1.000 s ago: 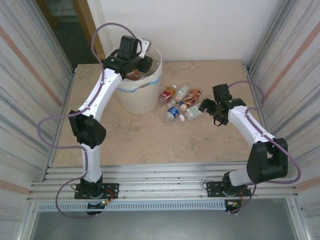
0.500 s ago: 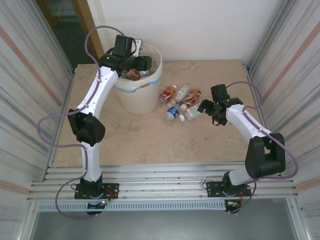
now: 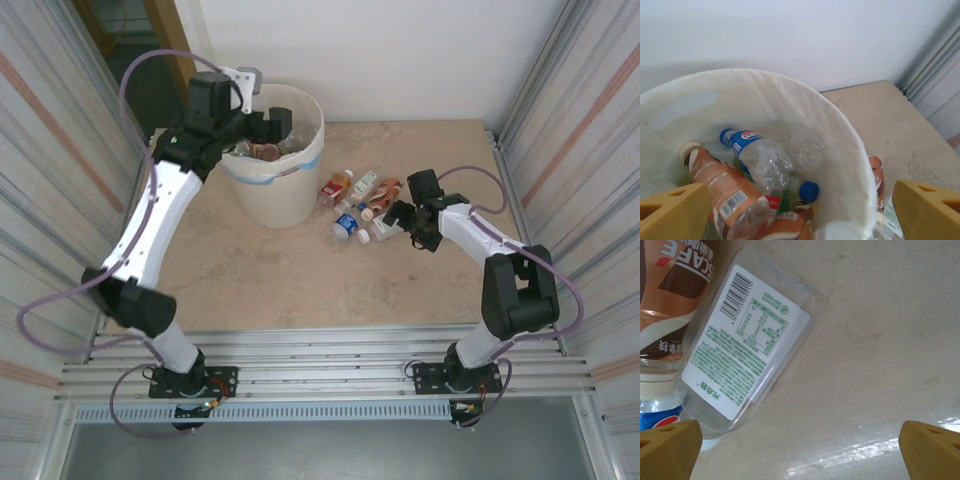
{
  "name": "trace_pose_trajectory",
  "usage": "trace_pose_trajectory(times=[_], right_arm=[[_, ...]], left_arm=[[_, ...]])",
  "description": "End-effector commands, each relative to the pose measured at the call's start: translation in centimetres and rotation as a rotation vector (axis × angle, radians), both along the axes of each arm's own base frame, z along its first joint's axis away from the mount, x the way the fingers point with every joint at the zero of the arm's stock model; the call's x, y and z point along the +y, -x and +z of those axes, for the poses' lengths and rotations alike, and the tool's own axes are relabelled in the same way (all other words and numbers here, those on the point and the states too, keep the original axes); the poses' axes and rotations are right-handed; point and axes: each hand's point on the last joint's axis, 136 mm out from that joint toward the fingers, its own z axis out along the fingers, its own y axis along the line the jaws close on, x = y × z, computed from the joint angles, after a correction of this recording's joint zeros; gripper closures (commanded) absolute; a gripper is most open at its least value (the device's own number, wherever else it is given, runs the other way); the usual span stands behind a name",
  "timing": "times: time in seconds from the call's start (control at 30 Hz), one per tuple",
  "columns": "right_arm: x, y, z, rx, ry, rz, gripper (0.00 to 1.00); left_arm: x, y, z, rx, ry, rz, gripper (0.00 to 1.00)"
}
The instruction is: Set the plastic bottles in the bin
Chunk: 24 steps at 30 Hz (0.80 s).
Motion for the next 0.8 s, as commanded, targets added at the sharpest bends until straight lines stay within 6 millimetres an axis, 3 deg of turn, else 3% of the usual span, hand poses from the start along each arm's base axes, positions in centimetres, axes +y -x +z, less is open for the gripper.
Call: trace_pose_trajectory(times=[0.0, 0.2, 0.4, 0.77], right_arm=[[1.6, -1.8, 0.5, -0.027, -0.048, -0.019, 0.01], [2.1, -3.2, -0.2, -0.026, -0.033, -0.037, 0.02], [1.8, -4.0, -0.7, -0.029, -0.017, -0.074, 0.02], [1.4, -5.0, -2.1, -0.014, -0.001, -0.109, 0.02]], left_arm=[[0.7, 2.2, 1.4, -0.083, 0.02, 0.026, 0.02], [2.5, 7.1, -0.4, -0.11, 0.079, 0.057, 0.01], [4.2, 10.6, -2.8, -0.101, 0.136, 0.099, 0.01], [5.0, 13.7, -6.7, -0.033, 0.215, 0.12, 0.01]])
